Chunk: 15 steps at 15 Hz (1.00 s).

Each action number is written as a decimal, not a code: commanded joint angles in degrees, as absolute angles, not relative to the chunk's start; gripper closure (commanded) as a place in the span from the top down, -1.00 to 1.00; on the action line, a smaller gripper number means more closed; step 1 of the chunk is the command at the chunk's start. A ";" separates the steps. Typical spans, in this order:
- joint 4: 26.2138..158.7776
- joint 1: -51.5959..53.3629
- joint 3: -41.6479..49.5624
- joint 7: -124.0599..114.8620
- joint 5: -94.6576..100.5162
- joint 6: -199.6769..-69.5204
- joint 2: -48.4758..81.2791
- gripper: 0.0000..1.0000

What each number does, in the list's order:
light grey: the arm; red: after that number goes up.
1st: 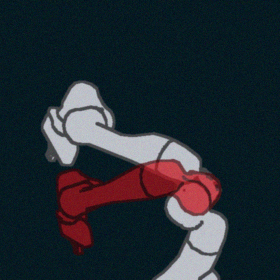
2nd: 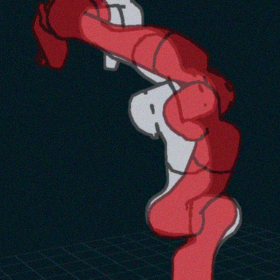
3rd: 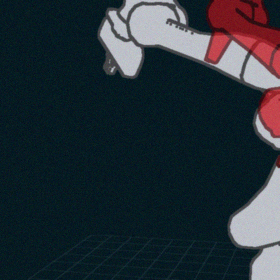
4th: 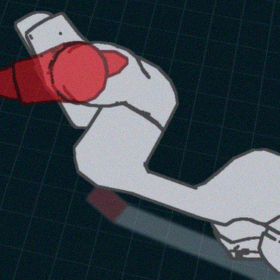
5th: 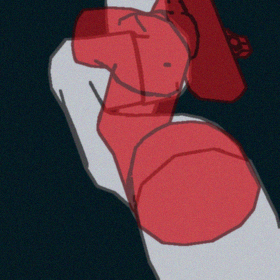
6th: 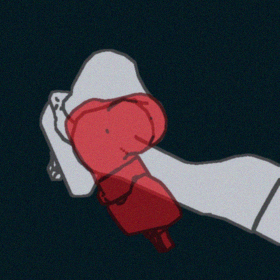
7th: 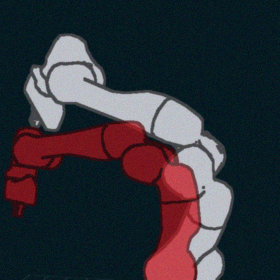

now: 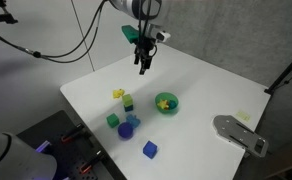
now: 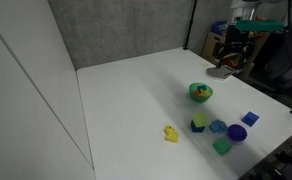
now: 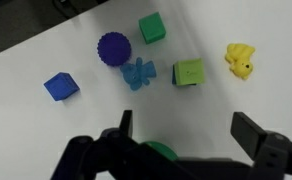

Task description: Remove the yellow toy from the green block and put it in the green bowl

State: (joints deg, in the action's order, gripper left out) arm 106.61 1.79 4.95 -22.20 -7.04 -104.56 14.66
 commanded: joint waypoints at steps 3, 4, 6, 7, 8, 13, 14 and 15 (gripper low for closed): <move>117.82 1.77 2.62 -17.77 -4.41 -102.23 -0.28 1.00; 119.38 1.86 2.09 -17.62 -3.54 -101.94 -2.66 1.00; 122.46 1.99 0.88 -17.17 -1.97 -100.87 -7.66 1.00; 123.79 2.02 0.18 -17.36 -1.03 -100.36 -10.15 1.00; 125.21 1.98 -0.56 -17.88 0.23 -100.42 -12.65 1.00; 132.17 1.50 -2.07 -15.14 0.39 -104.40 -23.71 1.00; 133.60 1.36 -1.84 -14.73 -0.46 -105.69 -25.20 1.00; 135.02 1.21 -1.65 -14.52 -0.98 -107.12 -26.33 1.00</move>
State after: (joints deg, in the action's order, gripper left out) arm 129.90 2.10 -1.83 -16.87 0.32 -103.13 -21.26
